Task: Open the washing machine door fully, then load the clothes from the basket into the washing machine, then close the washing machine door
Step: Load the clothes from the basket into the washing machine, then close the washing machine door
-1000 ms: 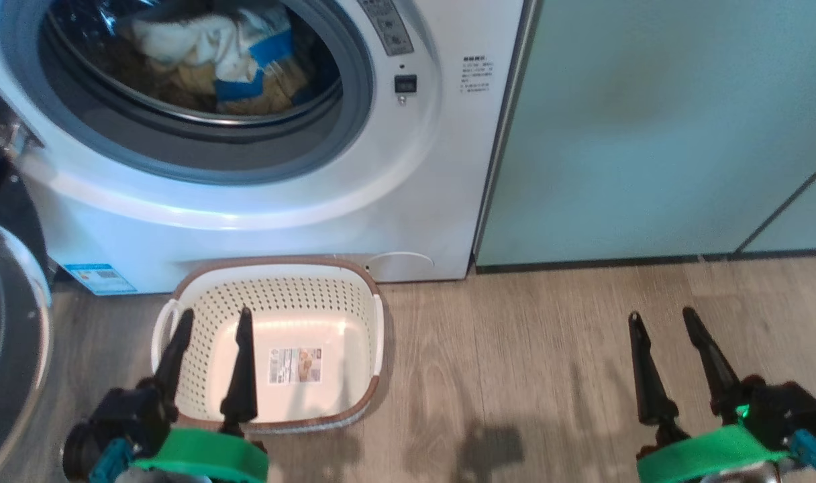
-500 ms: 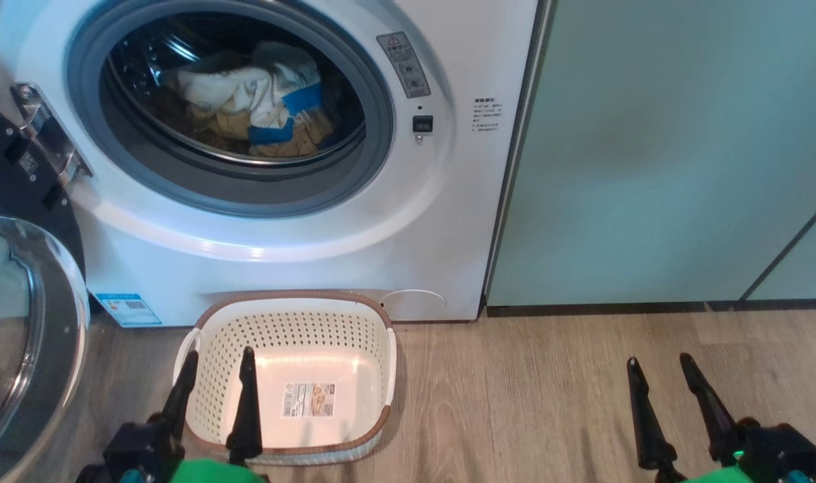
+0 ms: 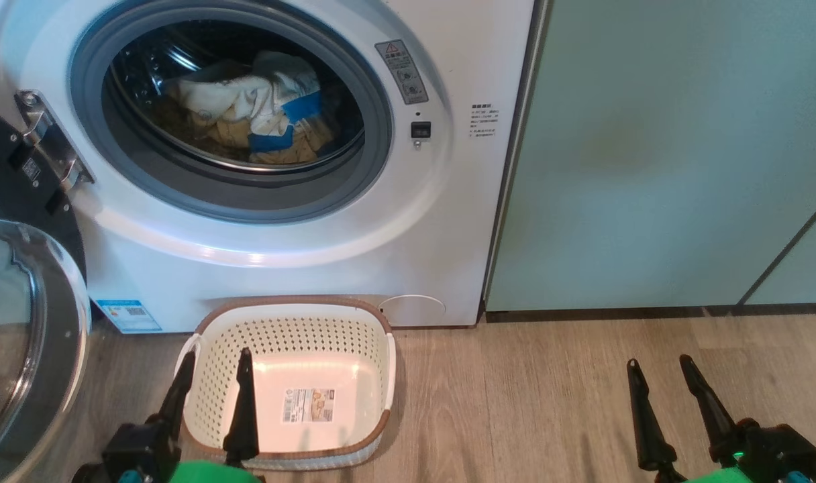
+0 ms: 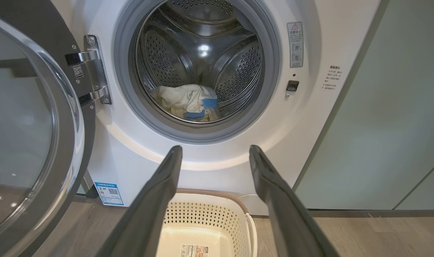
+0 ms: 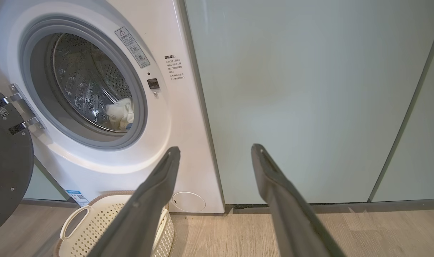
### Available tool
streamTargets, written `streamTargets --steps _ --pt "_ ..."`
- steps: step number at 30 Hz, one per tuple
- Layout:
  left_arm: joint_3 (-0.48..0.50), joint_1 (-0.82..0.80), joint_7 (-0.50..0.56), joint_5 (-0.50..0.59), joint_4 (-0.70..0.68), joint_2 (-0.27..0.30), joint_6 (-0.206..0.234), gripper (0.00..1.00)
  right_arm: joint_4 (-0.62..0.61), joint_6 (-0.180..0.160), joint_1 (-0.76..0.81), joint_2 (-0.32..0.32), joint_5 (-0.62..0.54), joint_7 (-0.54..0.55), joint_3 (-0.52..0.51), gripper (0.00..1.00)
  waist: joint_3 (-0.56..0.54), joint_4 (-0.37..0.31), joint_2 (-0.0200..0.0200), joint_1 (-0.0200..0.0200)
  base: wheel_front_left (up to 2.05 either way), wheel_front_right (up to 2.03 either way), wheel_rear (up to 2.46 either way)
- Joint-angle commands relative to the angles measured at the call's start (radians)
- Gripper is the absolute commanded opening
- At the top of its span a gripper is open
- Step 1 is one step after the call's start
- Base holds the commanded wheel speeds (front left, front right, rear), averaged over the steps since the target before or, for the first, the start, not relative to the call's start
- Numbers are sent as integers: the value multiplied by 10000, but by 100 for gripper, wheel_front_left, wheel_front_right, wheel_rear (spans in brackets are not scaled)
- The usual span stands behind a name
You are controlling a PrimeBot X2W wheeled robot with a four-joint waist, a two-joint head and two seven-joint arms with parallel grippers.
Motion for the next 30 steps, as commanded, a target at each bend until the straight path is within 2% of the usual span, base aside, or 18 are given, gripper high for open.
streamTargets --steps 1,14,30 --pt "380 -295 -91 87 -227 -16 -78 100 -320 44 -230 -85 -85 -67 168 100 13 11 0 0 0 0 0" --pt "384 -403 -91 278 -105 -29 -87 100 -302 44 -295 -85 -96 -67 157 100 94 79 0 0 -30 30 0" --pt "328 -504 -91 339 -74 15 -266 100 -295 44 -341 -85 -117 -67 138 100 143 89 0 0 -158 158 0"
